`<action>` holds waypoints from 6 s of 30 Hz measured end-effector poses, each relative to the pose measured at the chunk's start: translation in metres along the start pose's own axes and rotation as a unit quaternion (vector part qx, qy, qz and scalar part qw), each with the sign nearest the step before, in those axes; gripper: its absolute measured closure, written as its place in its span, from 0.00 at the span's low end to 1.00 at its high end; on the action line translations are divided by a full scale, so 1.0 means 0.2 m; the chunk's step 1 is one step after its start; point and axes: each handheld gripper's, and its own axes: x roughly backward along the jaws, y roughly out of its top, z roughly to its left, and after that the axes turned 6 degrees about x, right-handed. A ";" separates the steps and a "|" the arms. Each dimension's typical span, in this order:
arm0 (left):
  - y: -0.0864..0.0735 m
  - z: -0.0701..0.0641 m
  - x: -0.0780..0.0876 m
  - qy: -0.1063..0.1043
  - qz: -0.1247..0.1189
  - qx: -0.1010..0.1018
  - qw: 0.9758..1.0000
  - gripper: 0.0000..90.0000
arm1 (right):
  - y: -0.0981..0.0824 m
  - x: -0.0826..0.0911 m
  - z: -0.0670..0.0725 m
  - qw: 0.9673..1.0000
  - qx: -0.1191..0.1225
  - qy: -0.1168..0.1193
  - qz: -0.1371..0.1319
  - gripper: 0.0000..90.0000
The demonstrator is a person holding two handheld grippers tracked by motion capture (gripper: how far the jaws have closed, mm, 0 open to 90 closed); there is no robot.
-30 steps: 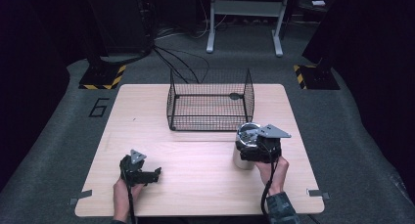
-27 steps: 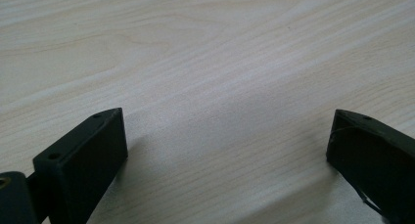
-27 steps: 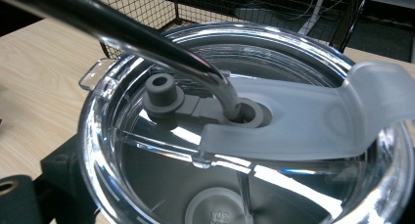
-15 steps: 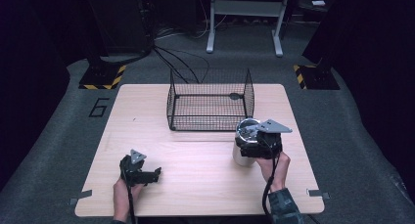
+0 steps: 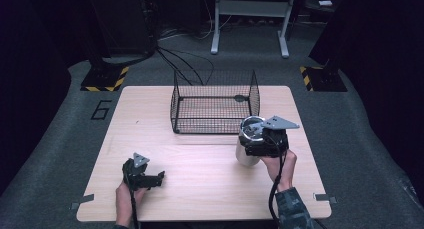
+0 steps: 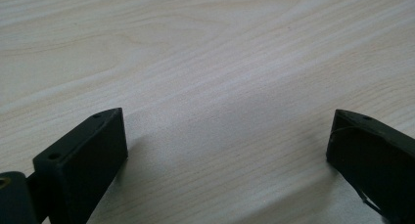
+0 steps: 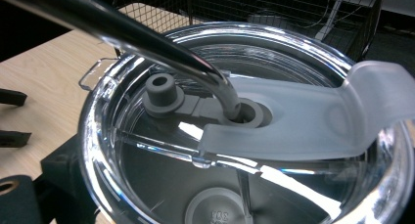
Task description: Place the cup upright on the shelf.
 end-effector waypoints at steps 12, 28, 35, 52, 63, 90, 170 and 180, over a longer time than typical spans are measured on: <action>0.00 0.00 0.00 0.000 0.000 0.001 1.000 0.02 | 0.10 0.00 -0.02 1.000 0.003 0.018 0.001 0.04; 0.00 0.00 0.00 -0.002 0.002 0.000 1.000 0.02 | 0.32 -0.02 -0.06 0.999 0.018 0.037 -0.005 0.04; 0.00 0.00 0.00 -0.001 0.001 0.000 1.000 0.02 | 0.41 -0.07 -0.08 0.999 0.021 0.042 -0.002 0.04; 0.00 0.00 0.00 0.000 0.000 0.000 1.000 0.02 | 0.56 -0.19 -0.14 0.999 0.030 0.042 -0.002 0.04; 0.00 0.00 0.00 0.000 0.000 0.000 1.000 0.02 | 0.64 -0.26 -0.16 0.999 0.030 0.039 -0.001 0.04; 0.00 0.00 0.00 0.000 0.004 -0.003 1.000 0.02 | 0.72 -0.47 -0.20 1.000 0.015 0.024 0.008 0.04; 0.00 0.00 0.00 -0.002 0.004 0.001 1.000 0.02 | 0.49 -1.20 -0.21 0.995 -0.046 -0.020 0.084 0.04; 0.00 0.00 0.00 -0.002 0.004 0.001 1.000 0.02 | 0.45 -1.18 -0.21 0.996 -0.045 -0.013 0.073 0.04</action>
